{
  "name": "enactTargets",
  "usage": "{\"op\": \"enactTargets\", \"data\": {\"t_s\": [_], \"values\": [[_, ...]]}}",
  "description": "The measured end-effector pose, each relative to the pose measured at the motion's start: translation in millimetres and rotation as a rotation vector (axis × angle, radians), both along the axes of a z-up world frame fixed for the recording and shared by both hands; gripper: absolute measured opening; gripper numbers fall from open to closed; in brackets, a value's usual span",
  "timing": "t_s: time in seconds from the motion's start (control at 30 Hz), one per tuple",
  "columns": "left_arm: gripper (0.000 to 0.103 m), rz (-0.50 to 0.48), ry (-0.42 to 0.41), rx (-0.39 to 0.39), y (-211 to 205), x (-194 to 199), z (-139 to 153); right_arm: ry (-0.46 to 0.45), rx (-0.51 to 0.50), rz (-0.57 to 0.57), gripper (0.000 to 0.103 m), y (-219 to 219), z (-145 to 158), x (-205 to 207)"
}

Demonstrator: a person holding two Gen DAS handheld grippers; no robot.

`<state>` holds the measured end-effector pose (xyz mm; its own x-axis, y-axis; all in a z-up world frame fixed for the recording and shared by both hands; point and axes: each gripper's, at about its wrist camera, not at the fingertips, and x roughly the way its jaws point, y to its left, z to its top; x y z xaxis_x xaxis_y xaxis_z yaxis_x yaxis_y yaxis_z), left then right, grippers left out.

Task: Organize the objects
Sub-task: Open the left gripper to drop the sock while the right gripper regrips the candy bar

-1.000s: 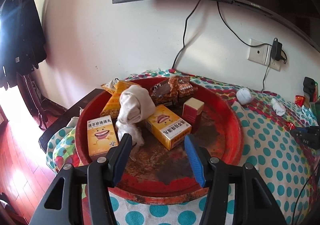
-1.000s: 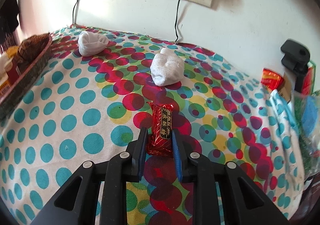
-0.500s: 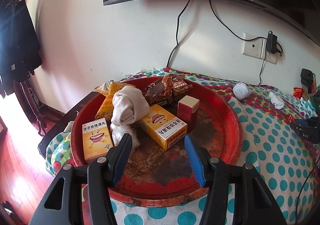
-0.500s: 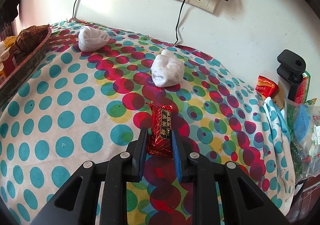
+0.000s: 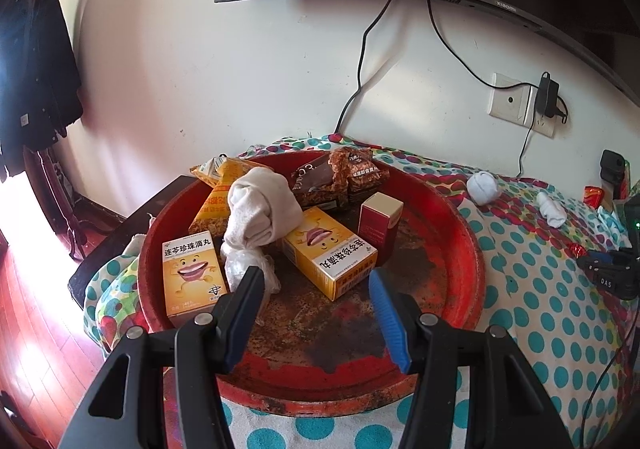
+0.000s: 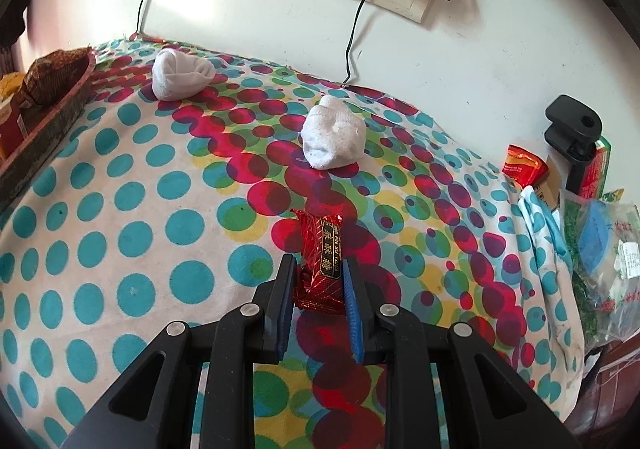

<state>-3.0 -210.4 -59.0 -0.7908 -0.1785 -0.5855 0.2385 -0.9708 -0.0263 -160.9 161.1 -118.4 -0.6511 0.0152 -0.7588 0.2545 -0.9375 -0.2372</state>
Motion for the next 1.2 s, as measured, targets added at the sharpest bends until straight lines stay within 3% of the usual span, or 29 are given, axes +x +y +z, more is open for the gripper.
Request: {"op": "enactTargets", "data": {"t_s": [0.2, 0.27, 0.53, 0.8, 0.97, 1.2], "values": [[0.056, 0.031, 0.012, 0.045, -10.1, 1.4, 0.8, 0.002, -0.096, 0.006, 0.02, -9.1, 16.0, 9.2], [0.056, 0.043, 0.019, 0.051, -12.8, 2.0, 1.9, -0.01, -0.126, 0.028, 0.015, -17.6, 19.0, 13.3], [0.056, 0.069, 0.029, 0.095, -23.0, 4.6, 3.5, 0.014, -0.144, 0.101, 0.011, -50.4, 31.4, 32.9], [0.056, 0.068, 0.03, 0.11, -23.8, 3.6, 2.9, -0.012, -0.137, 0.006, 0.038, -15.1, 14.6, 16.8], [0.056, 0.068, 0.019, 0.106, -22.4, 2.2, 1.1, -0.032, -0.132, -0.005, 0.044, -10.5, 2.2, 9.1], [0.056, 0.06, -0.001, 0.095, -19.9, -1.6, -2.3, -0.043, -0.149, 0.011, 0.042, -18.5, -5.6, 2.3]]}}
